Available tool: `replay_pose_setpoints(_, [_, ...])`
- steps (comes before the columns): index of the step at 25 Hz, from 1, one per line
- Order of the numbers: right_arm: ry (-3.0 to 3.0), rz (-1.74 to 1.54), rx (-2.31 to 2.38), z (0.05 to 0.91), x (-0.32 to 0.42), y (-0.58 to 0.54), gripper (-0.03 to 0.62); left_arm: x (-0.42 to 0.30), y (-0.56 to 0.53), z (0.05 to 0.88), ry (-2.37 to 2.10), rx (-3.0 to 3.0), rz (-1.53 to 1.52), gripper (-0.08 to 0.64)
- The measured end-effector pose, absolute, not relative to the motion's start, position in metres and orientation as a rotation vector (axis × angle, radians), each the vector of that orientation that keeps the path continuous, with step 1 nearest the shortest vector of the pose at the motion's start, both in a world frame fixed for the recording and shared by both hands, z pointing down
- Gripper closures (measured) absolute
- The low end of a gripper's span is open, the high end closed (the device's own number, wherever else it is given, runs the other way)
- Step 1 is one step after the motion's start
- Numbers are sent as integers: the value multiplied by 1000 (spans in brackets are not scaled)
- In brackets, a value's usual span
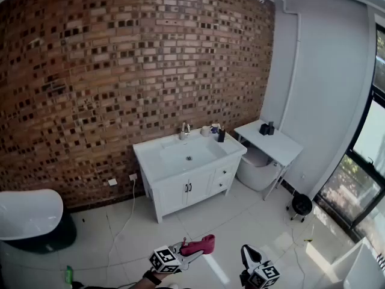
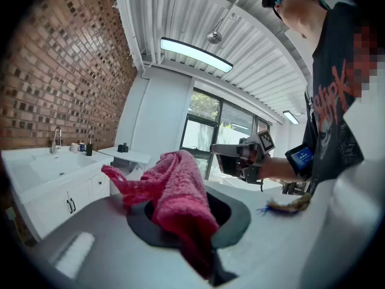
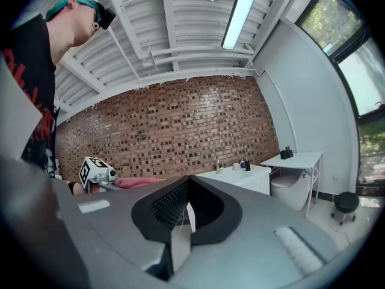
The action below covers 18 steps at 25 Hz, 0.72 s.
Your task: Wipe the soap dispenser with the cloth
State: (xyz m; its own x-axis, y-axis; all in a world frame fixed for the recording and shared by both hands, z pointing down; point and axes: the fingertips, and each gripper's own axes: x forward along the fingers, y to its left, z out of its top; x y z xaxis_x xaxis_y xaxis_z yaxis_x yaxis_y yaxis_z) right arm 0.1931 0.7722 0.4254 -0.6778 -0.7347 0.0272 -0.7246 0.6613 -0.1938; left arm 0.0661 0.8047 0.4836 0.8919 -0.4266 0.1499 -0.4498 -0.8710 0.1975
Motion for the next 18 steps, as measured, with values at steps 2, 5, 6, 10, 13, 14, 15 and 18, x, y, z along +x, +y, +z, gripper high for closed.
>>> replay_pose_setpoints(2, [2835, -321, -1239, 443, 162, 779, 592, 41, 812, 490, -654, 2853, 158, 509])
replay_pose_setpoints(5, [2810, -348, -1235, 451, 136, 788, 592, 23, 821, 495, -623, 2858, 189, 509])
replay_pose_setpoints(6, [2807, -350, -1232, 451, 134, 789, 592, 22, 823, 495, -613, 2862, 195, 509])
replay_pose_setpoints(10, [2816, -331, -1240, 452, 140, 784, 592, 24, 822, 493, -613, 2875, 179, 509])
replay_pose_setpoints(13, [2808, -296, -1231, 450, 142, 779, 592, 19, 814, 492, -649, 2884, 153, 509])
replay_pose_setpoints(14, [2808, -302, -1224, 451, 139, 781, 592, 17, 813, 492, -661, 2882, 143, 509])
replay_pose_setpoints(15, [2807, -316, -1220, 453, 136, 784, 592, 15, 814, 490, -670, 2878, 138, 509])
replay_pose_setpoints(18, [2798, -357, -1224, 454, 129, 789, 592, 9, 818, 489, -667, 2865, 126, 509])
